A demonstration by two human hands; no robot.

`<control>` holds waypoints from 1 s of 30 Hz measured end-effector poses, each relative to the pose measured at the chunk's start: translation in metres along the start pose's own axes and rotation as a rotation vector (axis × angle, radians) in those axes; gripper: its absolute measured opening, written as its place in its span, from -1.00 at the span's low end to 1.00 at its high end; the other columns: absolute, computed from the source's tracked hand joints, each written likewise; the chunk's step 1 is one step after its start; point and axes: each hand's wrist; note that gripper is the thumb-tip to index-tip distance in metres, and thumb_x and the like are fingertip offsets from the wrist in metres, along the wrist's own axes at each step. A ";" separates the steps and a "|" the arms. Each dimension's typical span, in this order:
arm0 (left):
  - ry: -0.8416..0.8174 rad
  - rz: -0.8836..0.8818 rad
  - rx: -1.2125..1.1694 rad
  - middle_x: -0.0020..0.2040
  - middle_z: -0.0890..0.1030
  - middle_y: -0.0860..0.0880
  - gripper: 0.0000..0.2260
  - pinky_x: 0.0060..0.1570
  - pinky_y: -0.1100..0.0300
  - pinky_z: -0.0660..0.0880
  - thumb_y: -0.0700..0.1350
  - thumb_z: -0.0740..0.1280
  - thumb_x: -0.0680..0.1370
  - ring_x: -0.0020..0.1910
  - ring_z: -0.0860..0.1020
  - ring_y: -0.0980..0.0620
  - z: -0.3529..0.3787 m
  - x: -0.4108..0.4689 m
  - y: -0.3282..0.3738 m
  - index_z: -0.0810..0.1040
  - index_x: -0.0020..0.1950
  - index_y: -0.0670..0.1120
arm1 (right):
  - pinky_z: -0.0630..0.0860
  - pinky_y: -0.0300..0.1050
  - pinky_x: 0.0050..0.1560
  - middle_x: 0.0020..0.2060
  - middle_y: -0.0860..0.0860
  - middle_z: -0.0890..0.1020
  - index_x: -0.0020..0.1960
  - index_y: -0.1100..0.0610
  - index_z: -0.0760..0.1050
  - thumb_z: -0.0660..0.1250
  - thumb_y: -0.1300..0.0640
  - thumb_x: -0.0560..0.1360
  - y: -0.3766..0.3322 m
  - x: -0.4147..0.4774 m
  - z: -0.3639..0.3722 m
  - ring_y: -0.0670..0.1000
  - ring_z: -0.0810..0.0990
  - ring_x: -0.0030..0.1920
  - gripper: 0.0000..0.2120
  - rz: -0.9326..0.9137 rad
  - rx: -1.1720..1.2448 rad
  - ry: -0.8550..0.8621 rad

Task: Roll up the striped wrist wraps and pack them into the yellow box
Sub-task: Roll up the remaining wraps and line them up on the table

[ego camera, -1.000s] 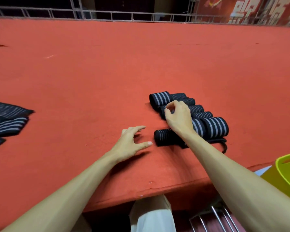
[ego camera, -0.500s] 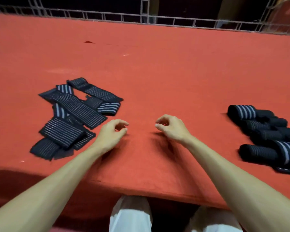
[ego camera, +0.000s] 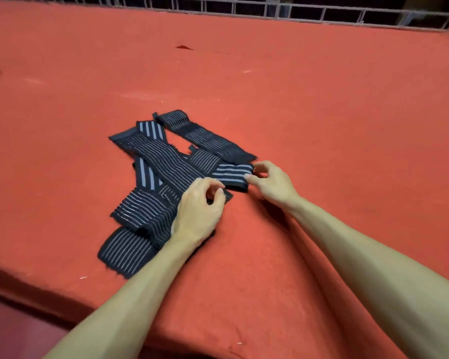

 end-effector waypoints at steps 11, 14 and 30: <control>0.030 0.029 -0.068 -0.08 0.57 0.08 -0.86 -0.01 0.17 0.47 -0.12 0.27 0.50 -0.11 0.51 0.17 -0.002 -0.005 0.001 0.60 -0.01 -0.04 | 0.60 0.14 -0.02 -0.21 0.00 0.62 -0.33 0.03 0.46 0.58 -0.08 0.28 -0.009 0.023 0.014 0.08 0.62 -0.14 -0.68 0.062 0.083 0.021; -0.058 0.104 0.033 0.08 0.51 0.06 -0.74 0.20 0.15 0.41 -0.08 0.28 0.49 0.08 0.47 0.14 -0.004 -0.007 0.001 0.55 0.17 -0.04 | 0.60 -0.03 -0.17 -0.07 -0.07 0.53 -0.35 0.02 0.56 0.55 -0.03 0.34 -0.014 0.005 0.004 0.06 0.55 -0.02 -0.77 -0.095 0.050 0.031; -0.349 0.563 0.316 0.30 0.44 -0.01 -0.53 0.32 0.07 0.31 0.04 0.35 0.56 0.31 0.39 -0.01 0.044 -0.054 0.096 0.38 0.43 -0.06 | 0.19 -0.21 -0.50 -0.51 -0.04 0.33 -0.37 0.12 0.32 0.44 0.03 0.48 0.005 -0.116 -0.178 -0.10 0.27 -0.51 -0.62 -0.037 0.185 -0.134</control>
Point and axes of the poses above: each hand's wrist, its own x-axis towards the middle knuckle, its own z-axis out of the palm, y = z × x
